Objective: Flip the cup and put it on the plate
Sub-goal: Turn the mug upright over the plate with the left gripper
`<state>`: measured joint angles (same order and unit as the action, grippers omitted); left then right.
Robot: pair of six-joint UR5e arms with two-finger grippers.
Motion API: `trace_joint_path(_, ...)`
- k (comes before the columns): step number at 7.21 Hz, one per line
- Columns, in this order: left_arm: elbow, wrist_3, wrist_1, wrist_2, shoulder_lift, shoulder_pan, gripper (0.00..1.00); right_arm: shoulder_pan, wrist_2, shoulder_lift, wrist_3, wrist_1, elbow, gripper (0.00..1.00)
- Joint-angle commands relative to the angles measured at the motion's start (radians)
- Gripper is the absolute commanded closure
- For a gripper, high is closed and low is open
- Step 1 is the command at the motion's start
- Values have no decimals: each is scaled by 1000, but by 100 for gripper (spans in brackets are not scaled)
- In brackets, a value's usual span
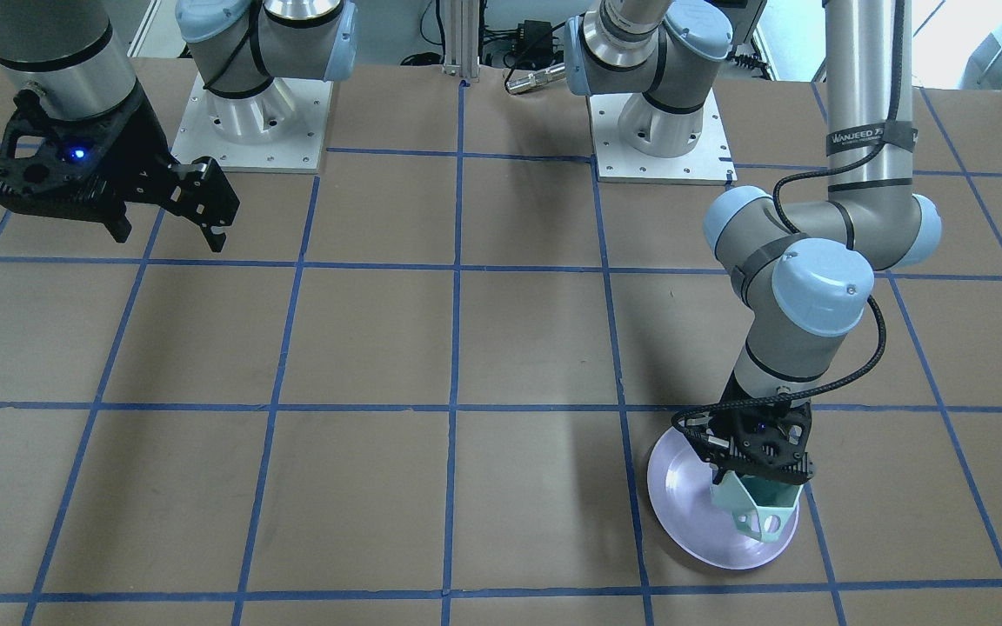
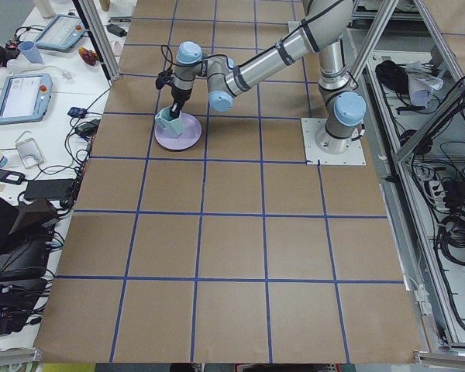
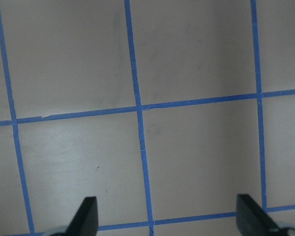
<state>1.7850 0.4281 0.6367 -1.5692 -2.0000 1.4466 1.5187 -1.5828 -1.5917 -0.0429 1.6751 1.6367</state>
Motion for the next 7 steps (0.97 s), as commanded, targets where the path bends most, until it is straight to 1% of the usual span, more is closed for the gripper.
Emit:
trace_joint_path(1, 19, 0, -8, 0, -16, 0, 100, 0, 0, -1, 0, 0, 0, 0)
trace_joint_path(4, 30, -12, -8, 1, -13, 0, 100, 0, 0, -1, 0, 0, 0, 0)
trace_joint_path(5, 30, -12, -8, 0, -14, 0, 97, 0, 0, -1, 0, 0, 0, 0)
trace_joint_path(6, 28, -14, -6, 11, -14, 0, 30, 0, 0, -1, 0, 0, 0, 0)
trace_joint_path(7, 30, -14, -6, 12, -16, 0, 0, 0, 0, -1, 0, 0, 0, 0)
